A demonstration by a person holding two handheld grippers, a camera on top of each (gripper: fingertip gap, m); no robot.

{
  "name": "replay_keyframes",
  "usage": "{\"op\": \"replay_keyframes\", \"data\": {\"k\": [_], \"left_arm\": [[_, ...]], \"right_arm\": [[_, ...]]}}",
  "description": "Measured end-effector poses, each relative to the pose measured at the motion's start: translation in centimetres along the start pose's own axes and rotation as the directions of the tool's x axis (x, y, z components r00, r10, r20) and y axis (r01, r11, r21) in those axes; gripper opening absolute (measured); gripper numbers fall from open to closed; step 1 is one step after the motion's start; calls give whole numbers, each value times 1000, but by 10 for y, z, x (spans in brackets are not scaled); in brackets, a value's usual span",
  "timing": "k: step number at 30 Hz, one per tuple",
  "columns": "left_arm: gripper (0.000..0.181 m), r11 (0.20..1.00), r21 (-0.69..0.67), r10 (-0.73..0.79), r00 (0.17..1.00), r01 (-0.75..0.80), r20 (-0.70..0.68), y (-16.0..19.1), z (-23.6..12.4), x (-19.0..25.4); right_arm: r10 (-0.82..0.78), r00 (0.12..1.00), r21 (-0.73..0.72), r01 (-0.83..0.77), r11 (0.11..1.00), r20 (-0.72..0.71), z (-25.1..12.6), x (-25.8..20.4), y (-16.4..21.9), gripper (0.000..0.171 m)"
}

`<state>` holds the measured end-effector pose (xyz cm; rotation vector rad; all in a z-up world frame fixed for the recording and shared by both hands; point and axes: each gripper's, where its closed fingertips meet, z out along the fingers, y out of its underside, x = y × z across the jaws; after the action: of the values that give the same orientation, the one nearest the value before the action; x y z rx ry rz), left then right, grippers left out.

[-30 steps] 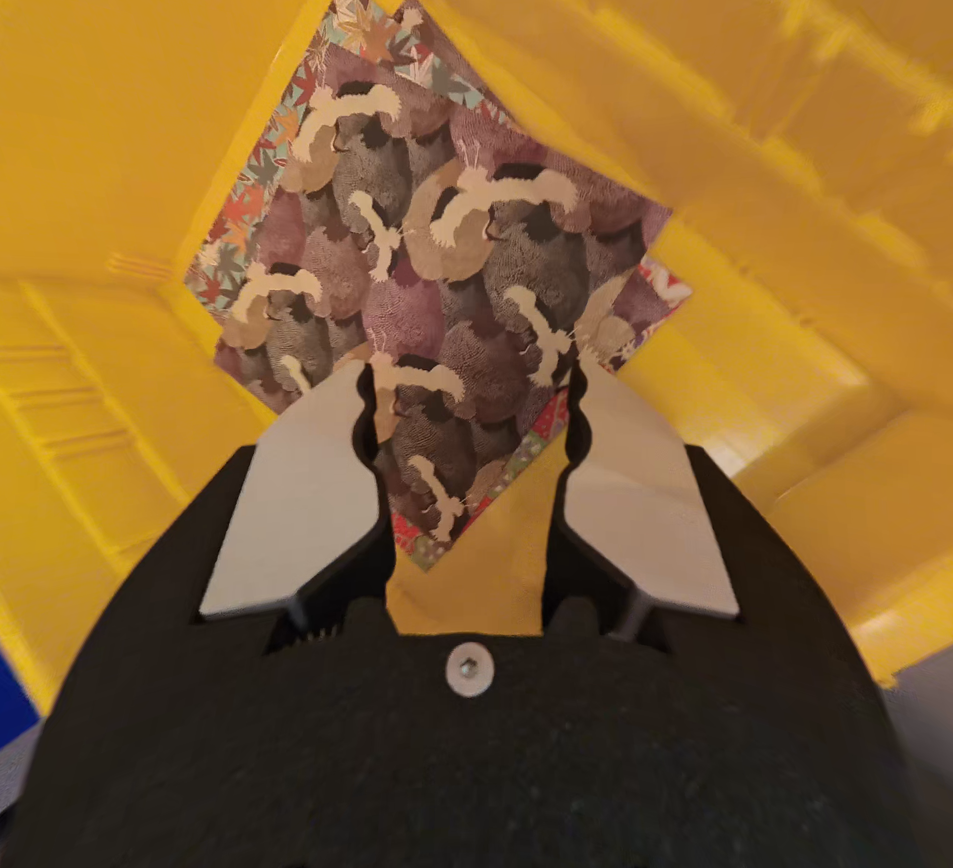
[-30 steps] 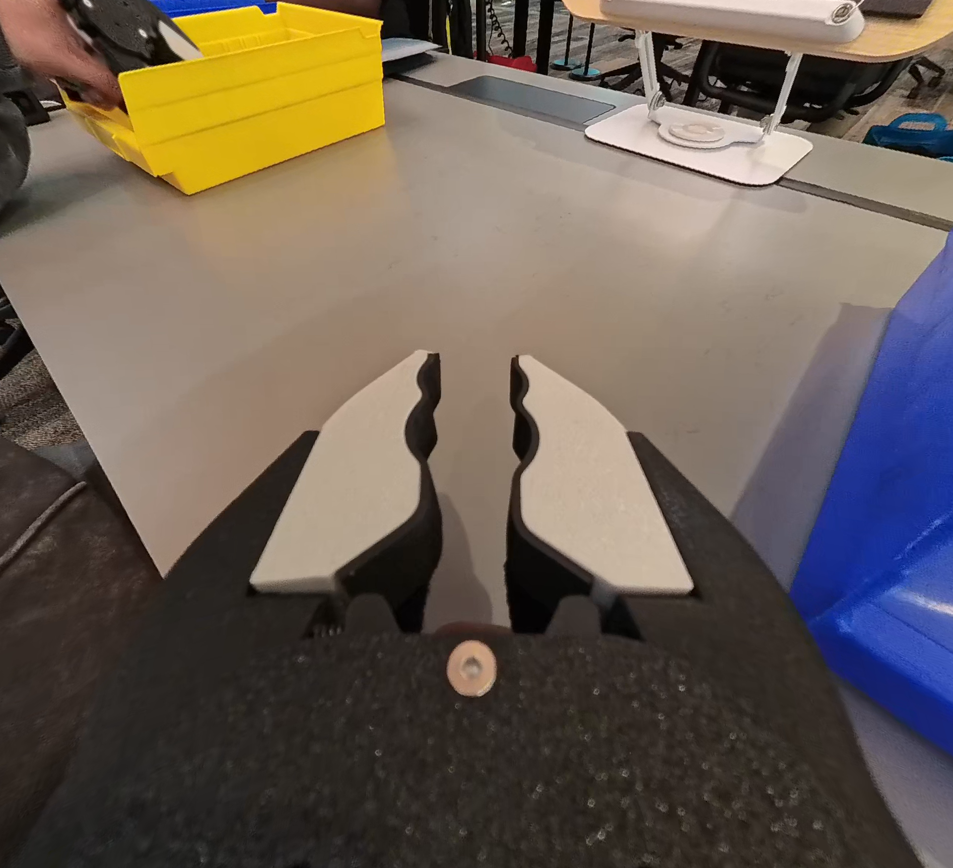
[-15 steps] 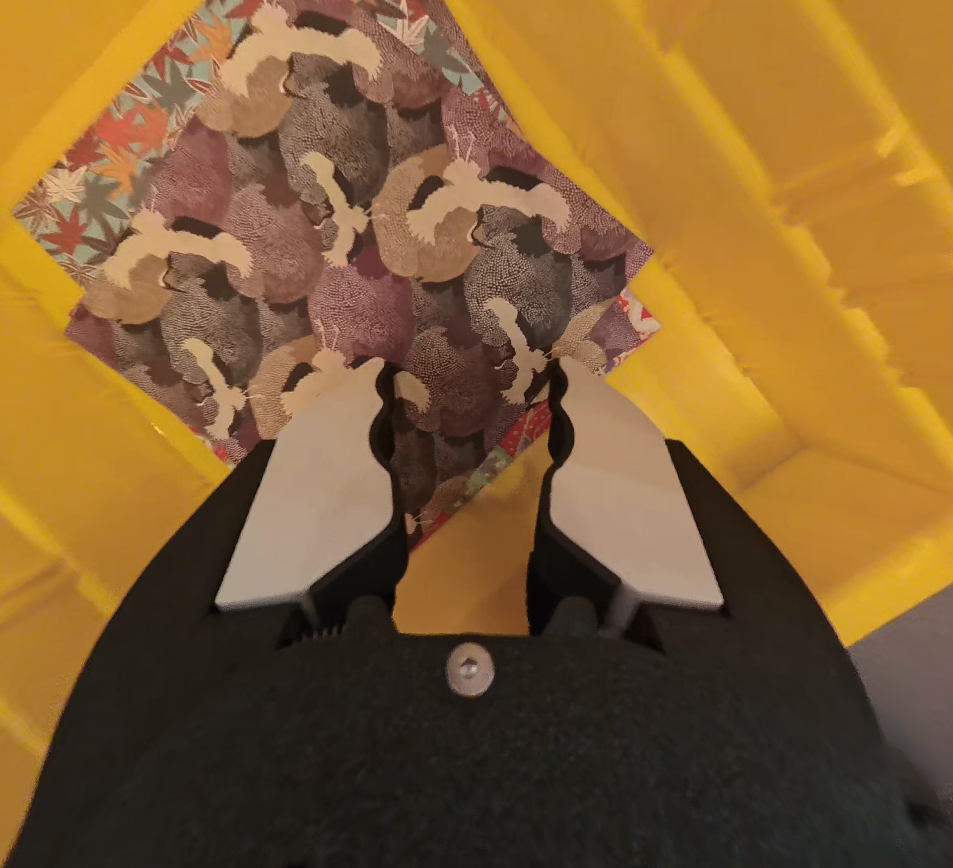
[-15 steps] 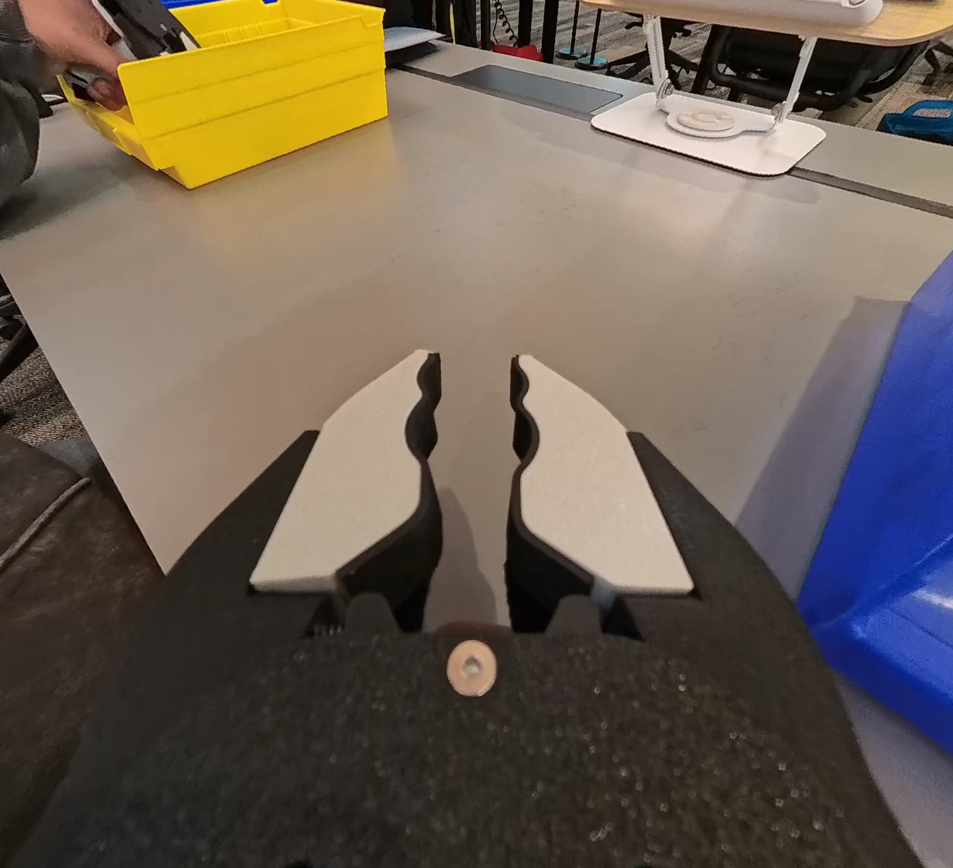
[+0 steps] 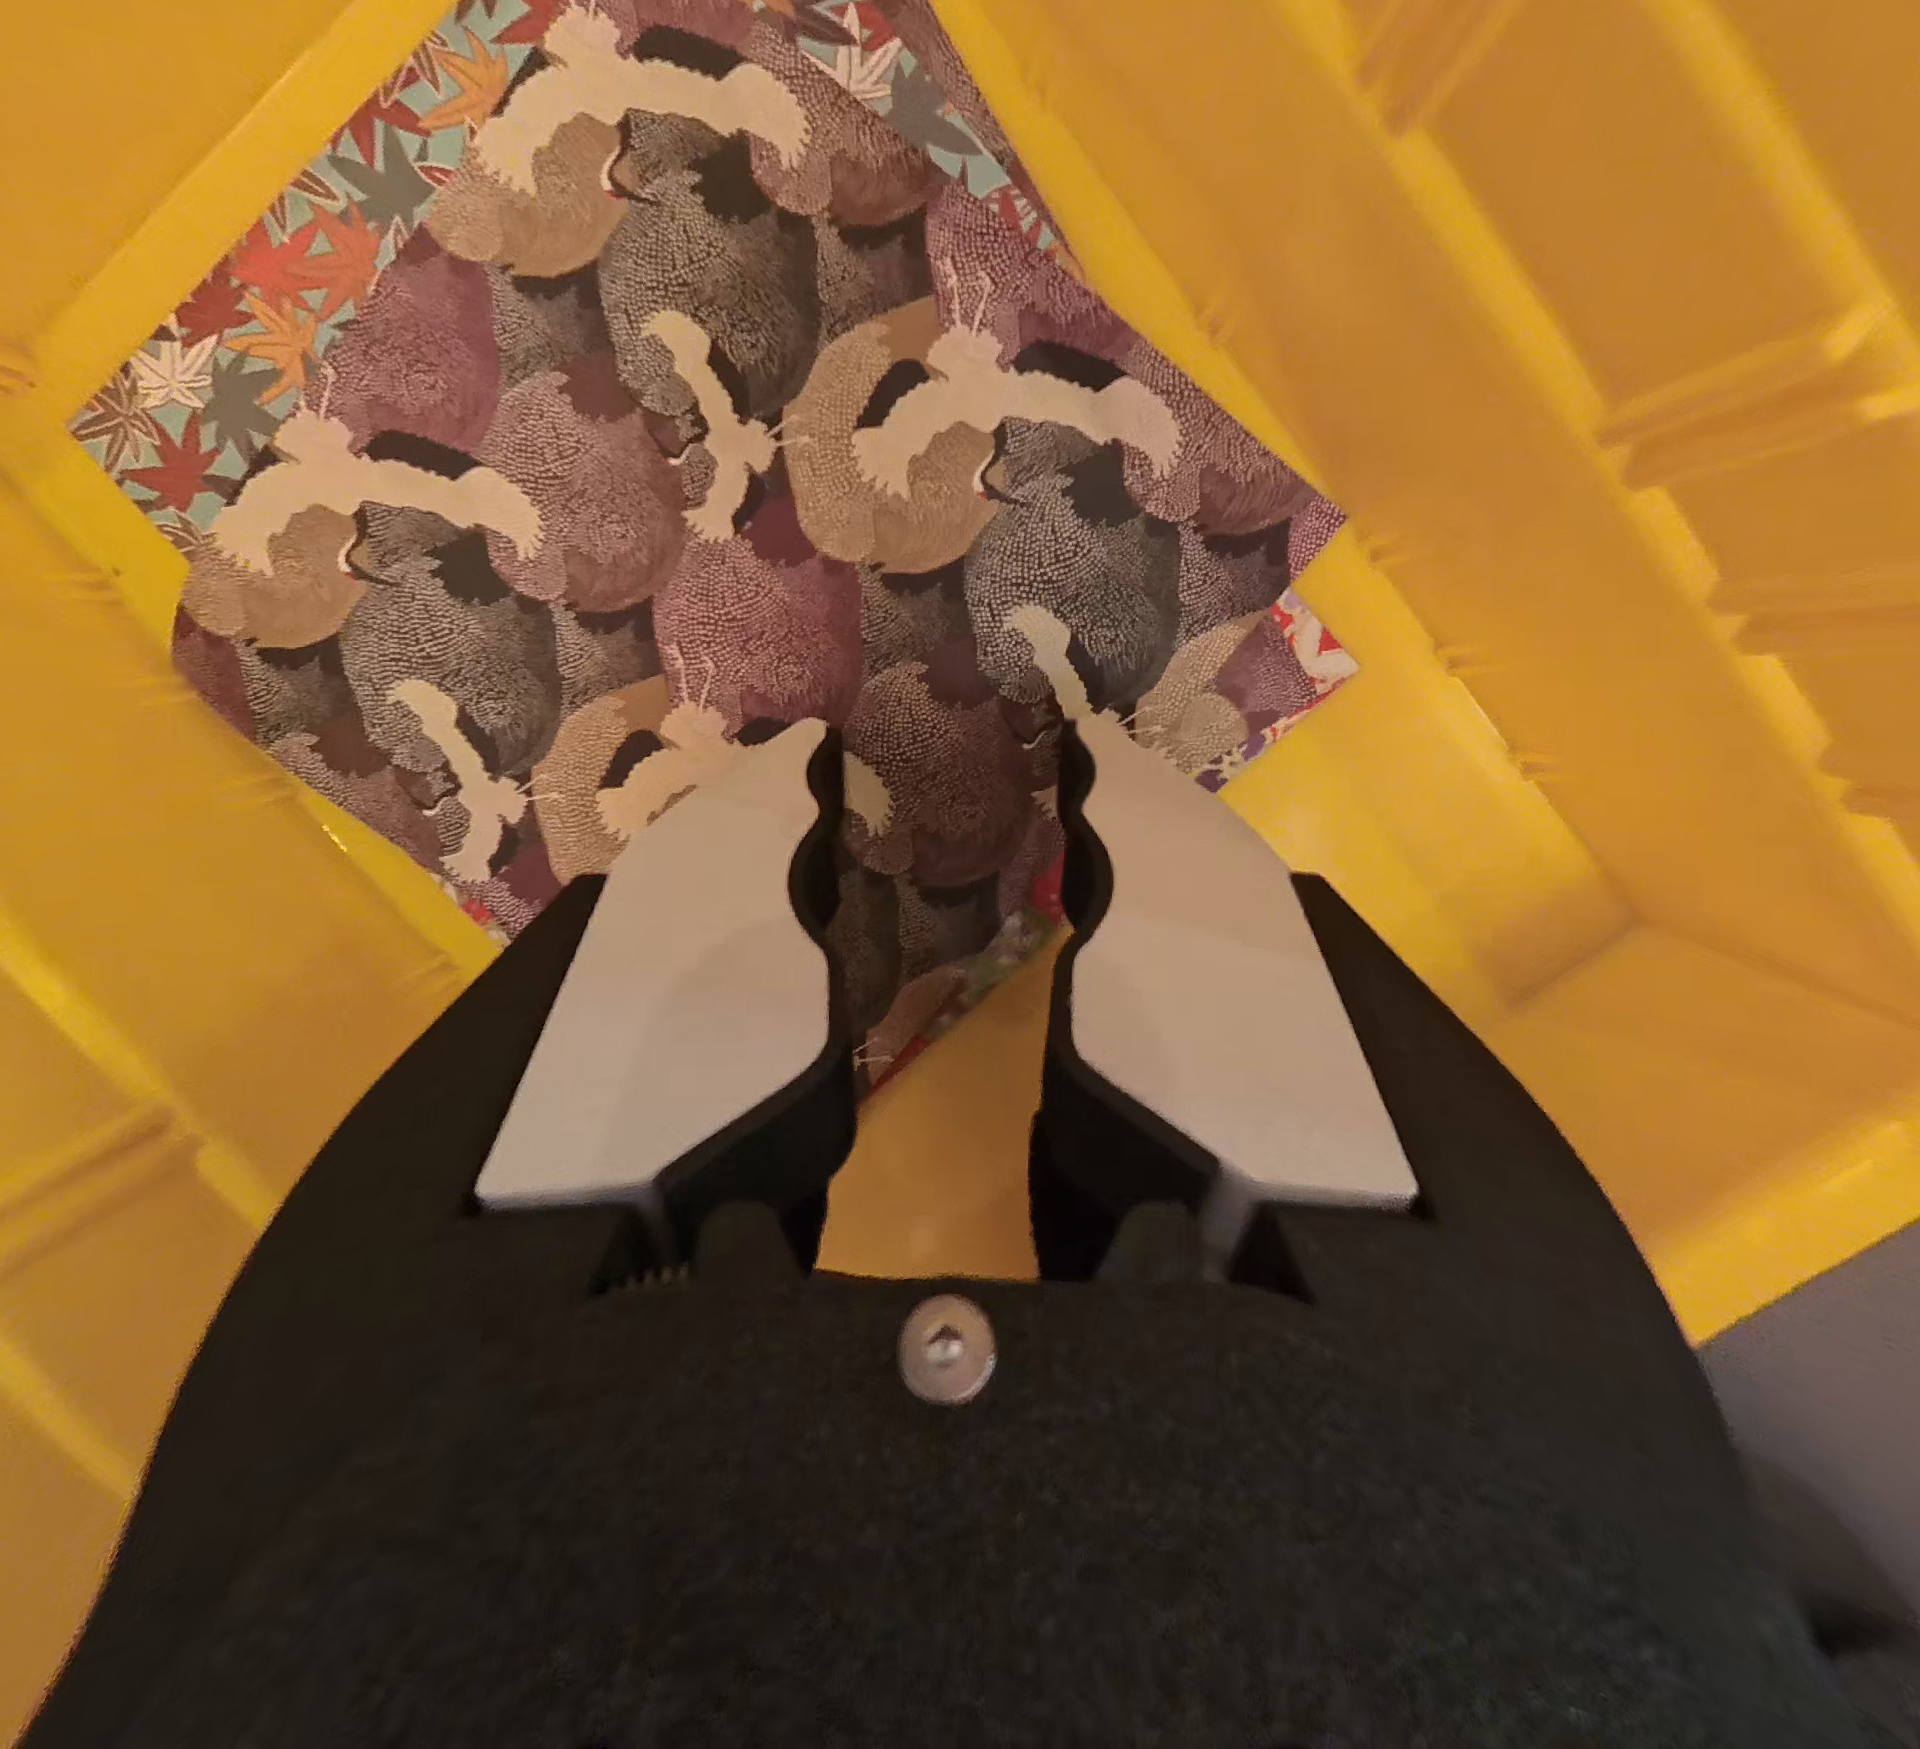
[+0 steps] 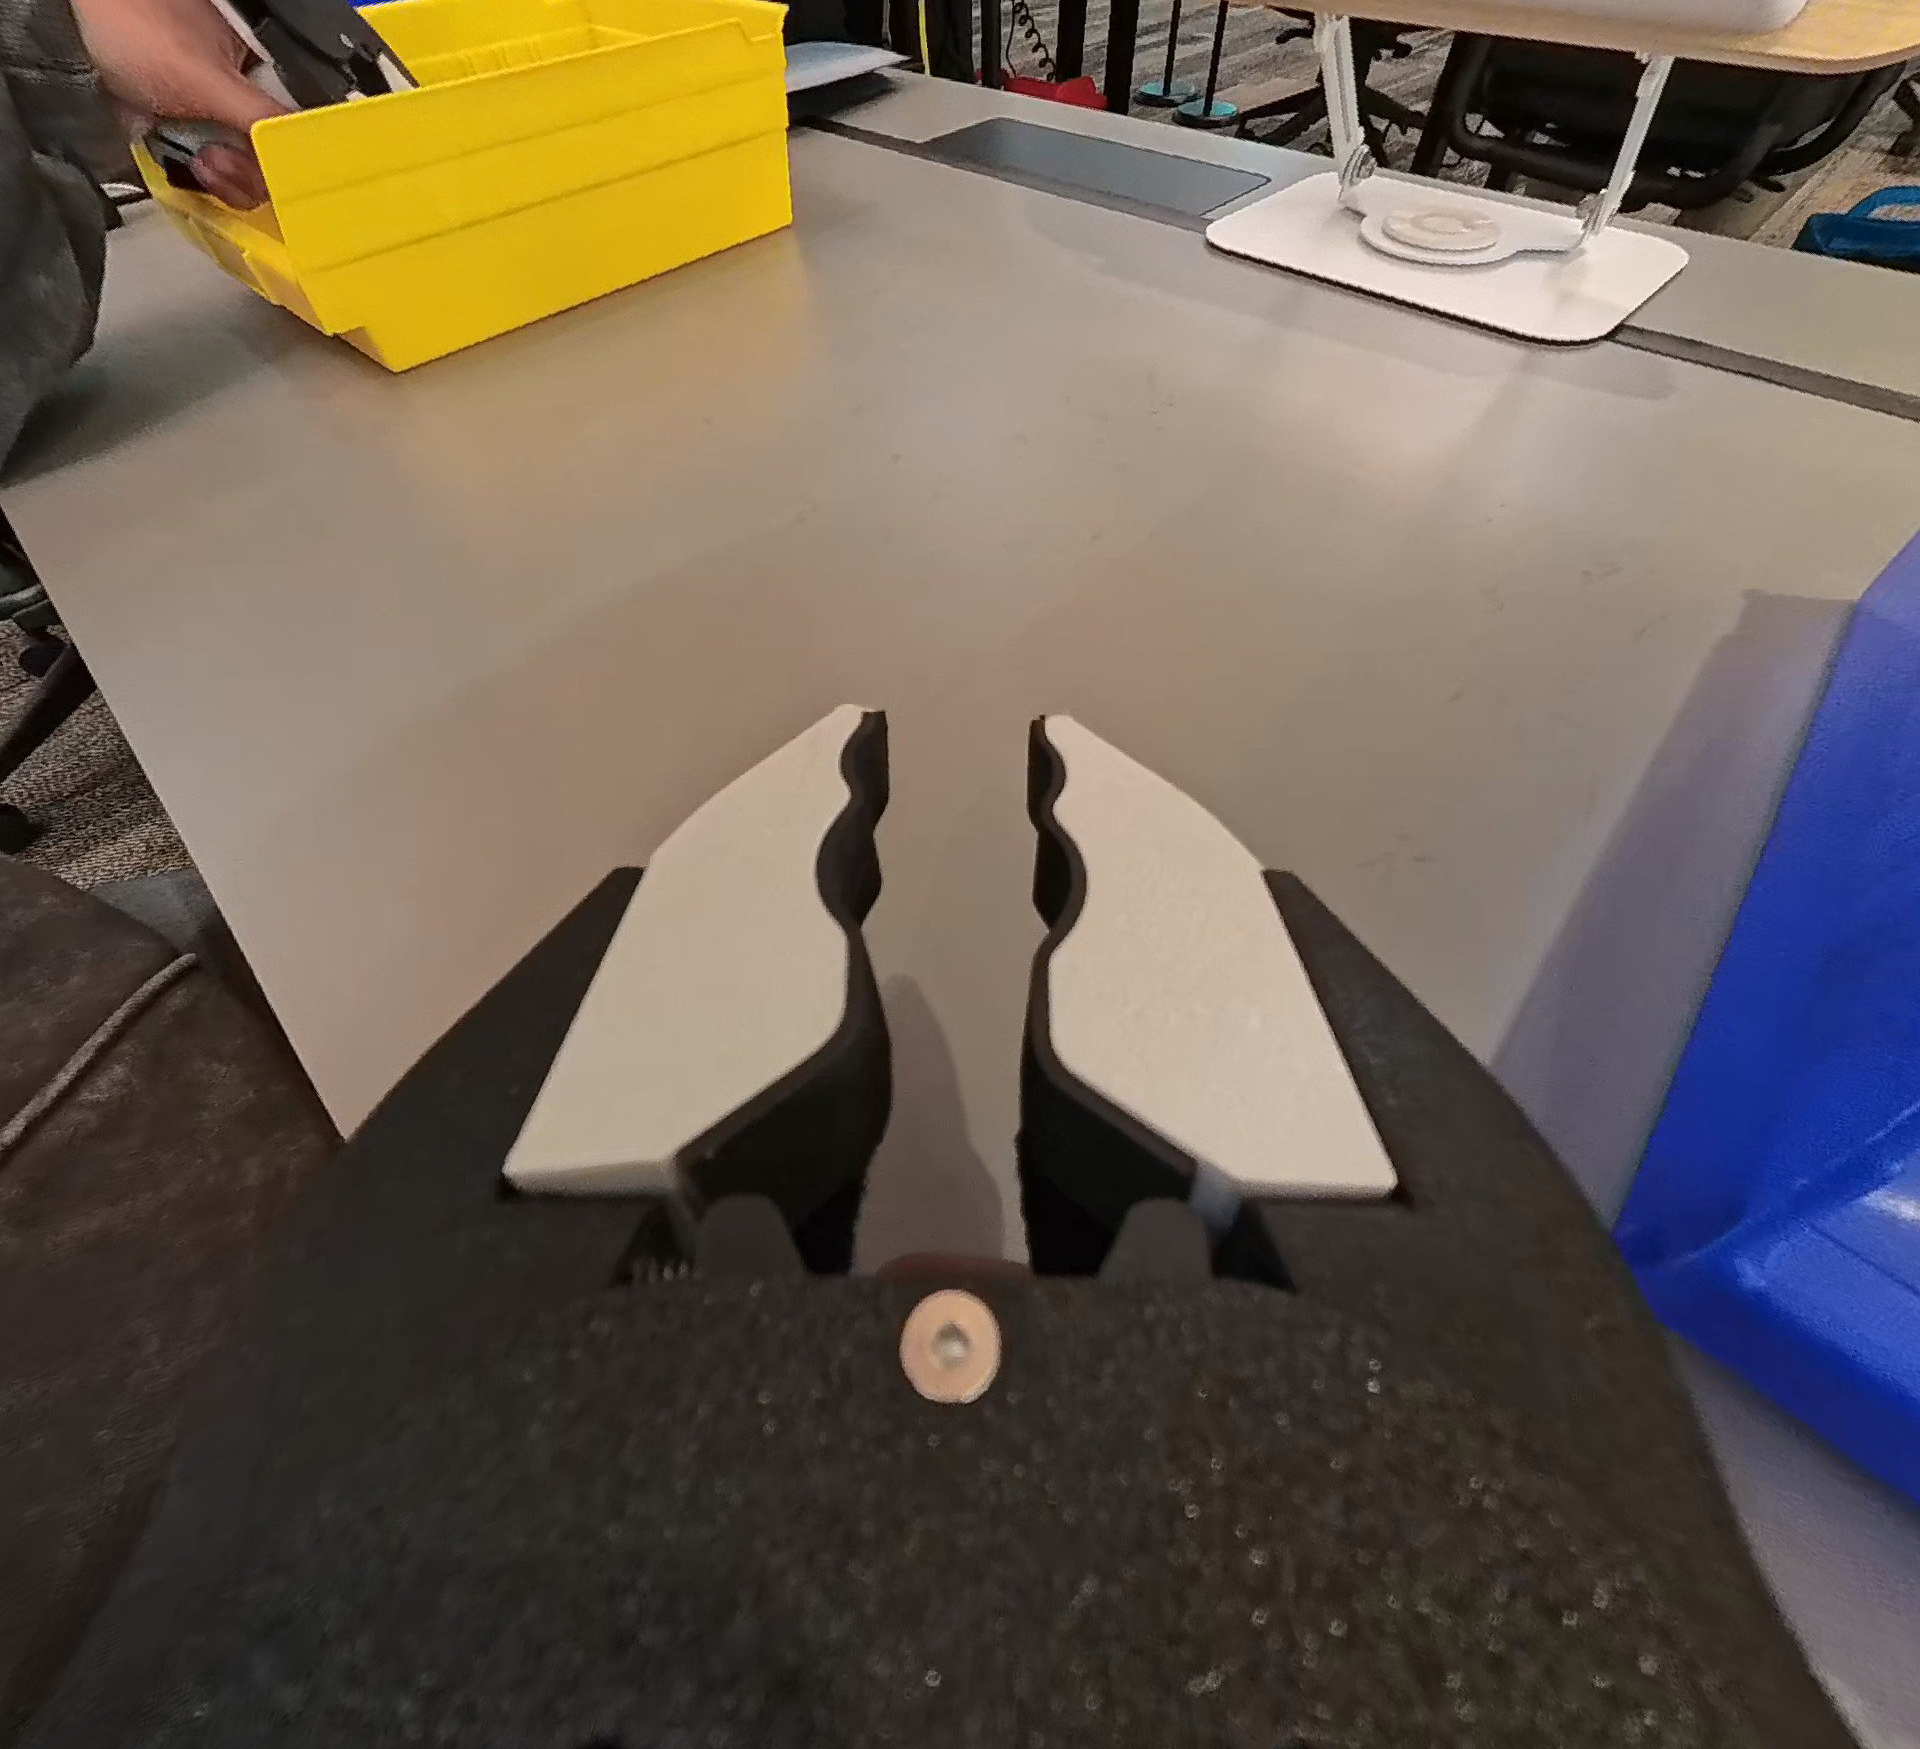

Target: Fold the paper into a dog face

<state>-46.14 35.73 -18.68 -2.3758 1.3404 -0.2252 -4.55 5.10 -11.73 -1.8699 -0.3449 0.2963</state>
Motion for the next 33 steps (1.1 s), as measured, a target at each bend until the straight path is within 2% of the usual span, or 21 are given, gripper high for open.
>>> {"op": "replay_keyframes", "data": {"k": [14, 18, 20, 24, 28, 33], "left_arm": [[34, 1000, 7, -2, 1000, 2, 19, -5, 1, -2], [90, 999, 26, 26, 998, -27, 49, -21, 4, -7], [107, 999, 40, 33, 999, -35, 43, -31, 7, -10], [114, 997, 60, 55, 998, -55, 4, -50, 18, -13], [110, 999, 7, 40, 997, -40, -61, -48, 31, -12], [110, 1000, -4, 24, 998, -24, -56, -46, 31, -14]], "right_arm": [[3, 1000, -13, -3, 1000, 4, 4, 0, 3, 25], [17, 1000, -13, -16, 1000, 8, 6, 1, 3, 25], [18, 1000, -13, -18, 1000, 4, 7, 2, 3, 25], [24, 1000, -19, -24, 1000, 1, 8, 3, 5, 25], [24, 1000, -22, -24, 999, -4, 9, 4, 5, 25], [37, 999, -21, -38, 999, -9, 9, 7, 6, 25]]}}
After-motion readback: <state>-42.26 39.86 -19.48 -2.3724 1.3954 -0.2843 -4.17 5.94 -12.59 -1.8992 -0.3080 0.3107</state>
